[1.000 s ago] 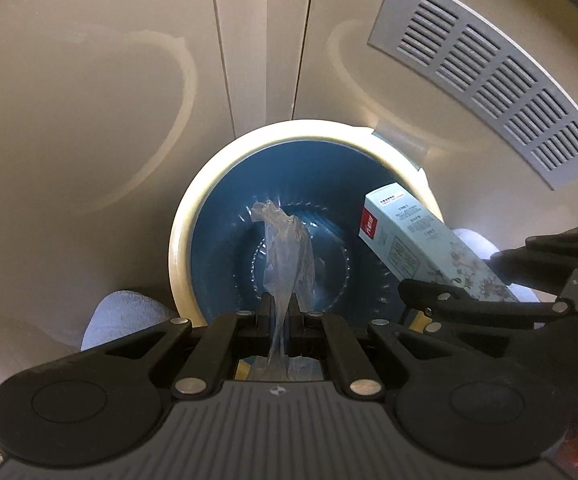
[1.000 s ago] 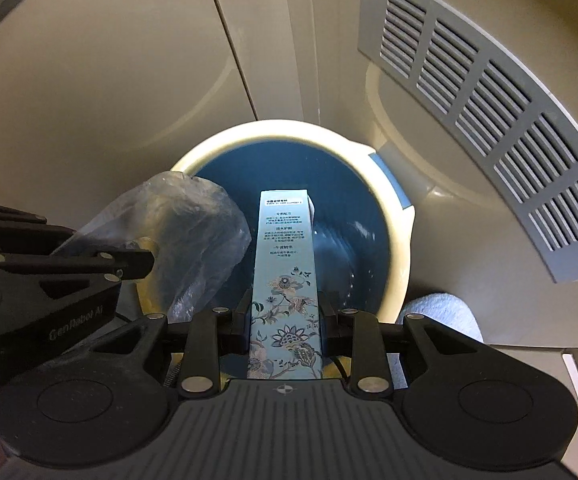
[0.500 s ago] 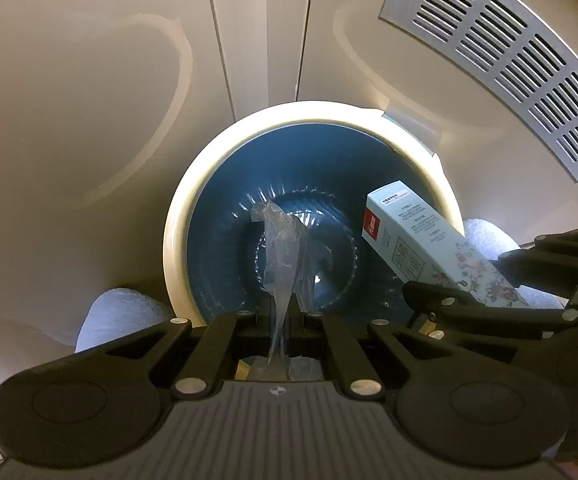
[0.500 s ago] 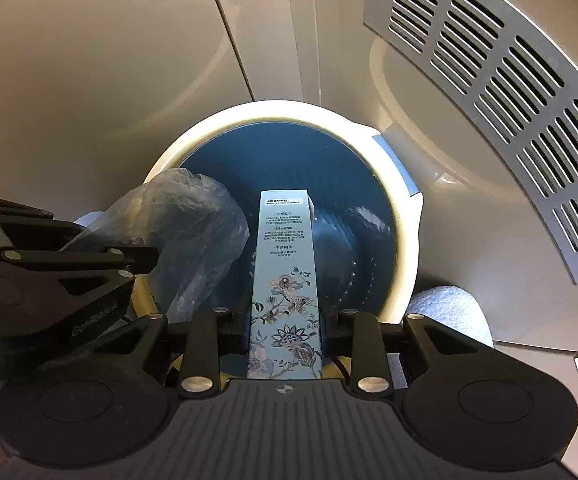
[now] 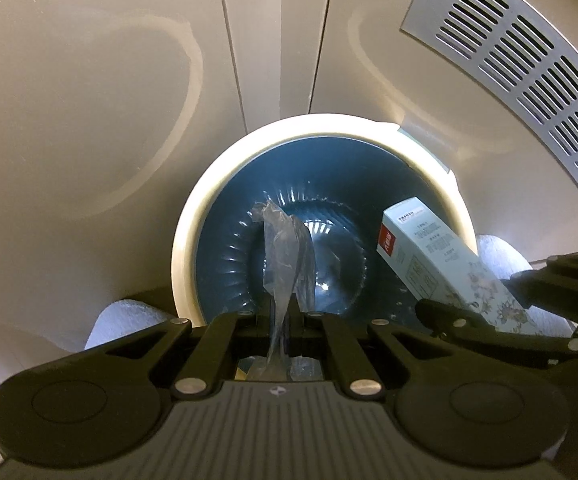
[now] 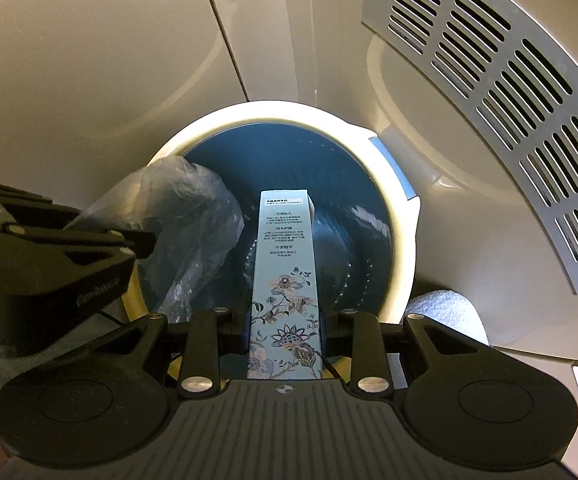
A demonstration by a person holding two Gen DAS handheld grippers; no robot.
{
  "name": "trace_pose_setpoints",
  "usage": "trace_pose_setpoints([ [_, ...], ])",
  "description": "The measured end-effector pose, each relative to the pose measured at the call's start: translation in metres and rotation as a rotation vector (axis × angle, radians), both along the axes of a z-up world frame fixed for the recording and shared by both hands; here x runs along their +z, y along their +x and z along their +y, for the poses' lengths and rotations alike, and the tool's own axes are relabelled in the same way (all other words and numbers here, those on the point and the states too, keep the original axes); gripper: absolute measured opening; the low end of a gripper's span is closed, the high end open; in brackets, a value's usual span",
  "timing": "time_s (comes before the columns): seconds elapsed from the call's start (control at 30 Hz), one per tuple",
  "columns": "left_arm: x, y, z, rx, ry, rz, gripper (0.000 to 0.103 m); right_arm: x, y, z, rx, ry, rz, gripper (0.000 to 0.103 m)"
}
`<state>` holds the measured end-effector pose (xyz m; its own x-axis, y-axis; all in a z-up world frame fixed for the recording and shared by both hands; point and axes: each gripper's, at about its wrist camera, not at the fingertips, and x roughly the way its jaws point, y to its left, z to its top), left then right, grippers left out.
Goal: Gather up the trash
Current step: 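Lower both held items into the opening of the blue bin, then open both tools to drop the box and film into the bin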
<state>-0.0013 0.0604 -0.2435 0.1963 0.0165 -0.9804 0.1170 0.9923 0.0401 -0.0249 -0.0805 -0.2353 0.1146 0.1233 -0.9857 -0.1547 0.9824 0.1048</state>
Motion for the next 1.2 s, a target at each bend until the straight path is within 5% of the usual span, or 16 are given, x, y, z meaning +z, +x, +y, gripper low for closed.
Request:
trace_pose_setpoints([
  [0.6, -0.011, 0.007, 0.002, 0.018, 0.049, 0.014, 0.006, -0.011, 0.011, -0.007, -0.028, -0.012, 0.042, 0.031],
  [0.67, -0.01, 0.007, 0.003, 0.021, 0.055, 0.016, 0.03, -0.011, 0.012, -0.007, -0.032, -0.009, 0.044, 0.037],
  [0.7, -0.008, 0.007, 0.004, 0.03, 0.064, 0.019, 0.074, -0.011, 0.012, -0.008, -0.036, -0.008, 0.042, 0.049],
  [0.73, -0.006, 0.008, 0.006, 0.051, 0.085, 0.011, 0.103, -0.01, 0.012, -0.009, -0.04, -0.009, 0.038, 0.063],
  [0.83, 0.006, 0.002, 0.01, 0.057, 0.128, -0.045, 0.103, -0.005, 0.007, -0.01, -0.032, 0.006, 0.026, 0.084],
  [1.03, 0.035, -0.023, 0.012, 0.021, 0.138, -0.088, 0.103, 0.023, -0.008, -0.011, -0.03, 0.038, -0.013, 0.087],
  [1.2, 0.079, -0.06, 0.028, 0.067, 0.065, -0.185, 0.103, 0.074, -0.038, -0.004, 0.07, 0.015, -0.21, 0.093],
])
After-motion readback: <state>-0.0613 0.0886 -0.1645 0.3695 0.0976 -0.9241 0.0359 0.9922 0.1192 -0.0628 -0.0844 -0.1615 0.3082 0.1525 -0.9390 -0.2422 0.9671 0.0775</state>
